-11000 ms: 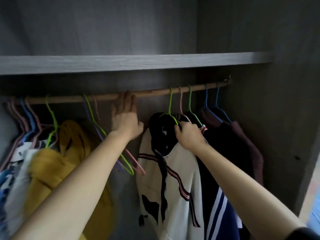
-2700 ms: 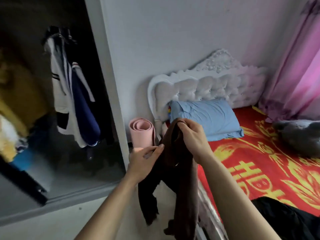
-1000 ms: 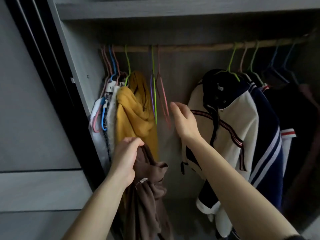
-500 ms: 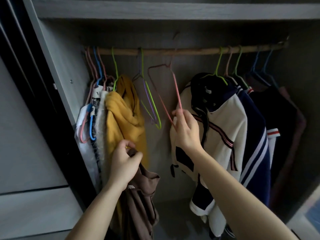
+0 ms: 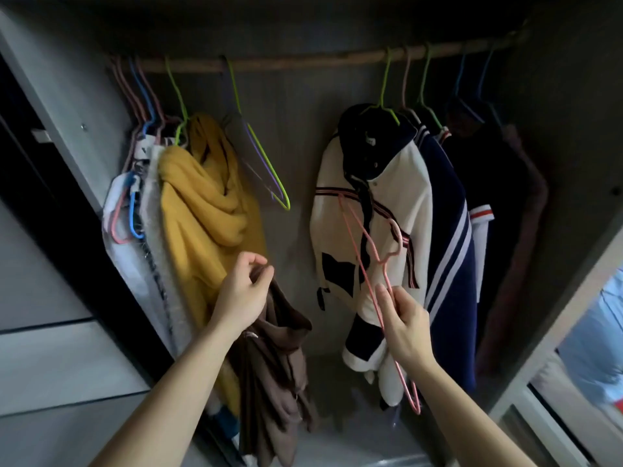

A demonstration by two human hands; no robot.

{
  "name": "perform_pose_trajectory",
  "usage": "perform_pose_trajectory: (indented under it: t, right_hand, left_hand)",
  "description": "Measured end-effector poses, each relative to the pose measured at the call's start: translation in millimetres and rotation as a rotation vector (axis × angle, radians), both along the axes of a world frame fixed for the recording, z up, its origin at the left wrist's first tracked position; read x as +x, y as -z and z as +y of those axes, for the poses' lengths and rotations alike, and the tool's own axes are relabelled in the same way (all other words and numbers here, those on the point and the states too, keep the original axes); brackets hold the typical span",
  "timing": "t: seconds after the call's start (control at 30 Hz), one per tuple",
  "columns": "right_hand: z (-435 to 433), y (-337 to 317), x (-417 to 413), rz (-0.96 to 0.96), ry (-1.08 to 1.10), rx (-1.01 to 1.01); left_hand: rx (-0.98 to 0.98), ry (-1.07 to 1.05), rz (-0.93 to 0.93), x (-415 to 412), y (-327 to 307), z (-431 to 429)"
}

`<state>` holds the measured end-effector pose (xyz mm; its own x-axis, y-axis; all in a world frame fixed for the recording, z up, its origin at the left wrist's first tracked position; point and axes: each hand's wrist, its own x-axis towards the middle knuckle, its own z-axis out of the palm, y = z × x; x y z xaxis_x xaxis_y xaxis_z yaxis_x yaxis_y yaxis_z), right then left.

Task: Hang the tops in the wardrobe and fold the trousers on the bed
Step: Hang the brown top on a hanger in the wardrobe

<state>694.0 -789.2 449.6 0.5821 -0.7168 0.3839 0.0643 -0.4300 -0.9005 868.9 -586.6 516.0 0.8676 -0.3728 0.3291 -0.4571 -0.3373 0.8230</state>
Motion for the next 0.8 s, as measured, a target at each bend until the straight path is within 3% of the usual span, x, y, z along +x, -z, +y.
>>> perform_pose_trajectory:
  t: [0.1,0.23,0.5,0.8]
  right_hand:
    - [-0.1,15.5,-22.3,0.137,0.049,-0.081]
    - [-0.2,30.4,-54.1,0.207,0.126,-0.241]
    - [7.2,24.0,-97.5,0.192,-0.092,-0.344]
    - [10.3,29.0,-116.9,0.259,-0.140,-0.416]
  left_hand:
    - [0.078,0.030,0.071,-0.4,8.0,-3.8]
    - [0.159,0.009,0.002,-0.7,18.9,-8.7]
    - [0.381,-0.011,-0.180,16.0,28.3,-18.3]
    - [0.361,-0.090,-0.196,25.6,20.5,-17.1]
